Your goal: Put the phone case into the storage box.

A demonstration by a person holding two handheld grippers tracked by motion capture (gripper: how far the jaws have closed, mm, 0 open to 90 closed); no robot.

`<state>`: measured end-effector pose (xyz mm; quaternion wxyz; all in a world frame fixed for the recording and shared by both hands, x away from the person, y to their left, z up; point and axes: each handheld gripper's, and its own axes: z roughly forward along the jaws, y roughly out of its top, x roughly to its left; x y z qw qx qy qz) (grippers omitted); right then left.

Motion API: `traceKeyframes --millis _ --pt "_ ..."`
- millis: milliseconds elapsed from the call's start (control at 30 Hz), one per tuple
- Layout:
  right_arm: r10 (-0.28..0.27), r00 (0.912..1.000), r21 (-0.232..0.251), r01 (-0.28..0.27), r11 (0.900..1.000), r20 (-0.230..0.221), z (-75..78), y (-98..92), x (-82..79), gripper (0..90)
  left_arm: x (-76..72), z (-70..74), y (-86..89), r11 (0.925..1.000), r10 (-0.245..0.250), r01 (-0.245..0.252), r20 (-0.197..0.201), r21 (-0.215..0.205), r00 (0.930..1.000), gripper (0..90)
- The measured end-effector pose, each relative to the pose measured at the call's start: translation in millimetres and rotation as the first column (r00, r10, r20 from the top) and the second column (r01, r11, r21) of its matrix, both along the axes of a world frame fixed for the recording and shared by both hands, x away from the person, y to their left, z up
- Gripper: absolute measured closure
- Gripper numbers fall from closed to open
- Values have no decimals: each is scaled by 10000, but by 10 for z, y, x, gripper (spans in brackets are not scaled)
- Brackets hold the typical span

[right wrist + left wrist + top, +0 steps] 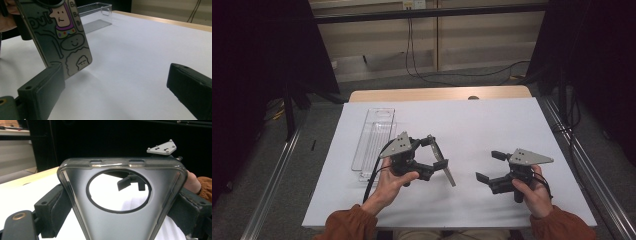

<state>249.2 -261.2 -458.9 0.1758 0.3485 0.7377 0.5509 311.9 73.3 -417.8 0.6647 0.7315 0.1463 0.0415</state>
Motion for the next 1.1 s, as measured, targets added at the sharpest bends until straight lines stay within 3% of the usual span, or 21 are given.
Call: traceKeyframes --millis 33,300,333,700,933,1000,1067,1100 --pt "-100 9999 -10 100 9999 18 2 -9 -8 10 -6 10 18 9998 161 -161 -7 131 9999 123" --pt "-695 9975 34 695 9976 91 -5 -92 -82 8 -40 66 80 9988 461 -462 -110 -134 9989 123" --pt "-714 9974 23 714 9974 51 -10 -106 -96 8 -57 77 80 9971 751 -751 -75 -96 9971 122" --pt "-1597 9861 -14 1599 9871 457 -18 -295 -237 6 -33 114 191 9920 1259 -1259 -80 -38 9920 122" --pt "-2208 9727 -16 2215 9752 712 -22 -383 -321 2 -4 136 285 9864 1634 -1637 -247 -118 9862 123" --pt "-2571 9623 -103 2590 9658 893 -22 -402 -349 0 2 144 307 9833 1814 -1817 -222 -117 9832 122" --pt "-2692 9590 -71 2709 9626 887 -16 -433 -377 0 3 149 331 9799 1986 -1990 -282 -134 9797 123" --pt "-2891 9522 -80 2912 9566 992 -17 -445 -391 0 8 152 341 9796 1995 -2002 -289 -200 9795 122"
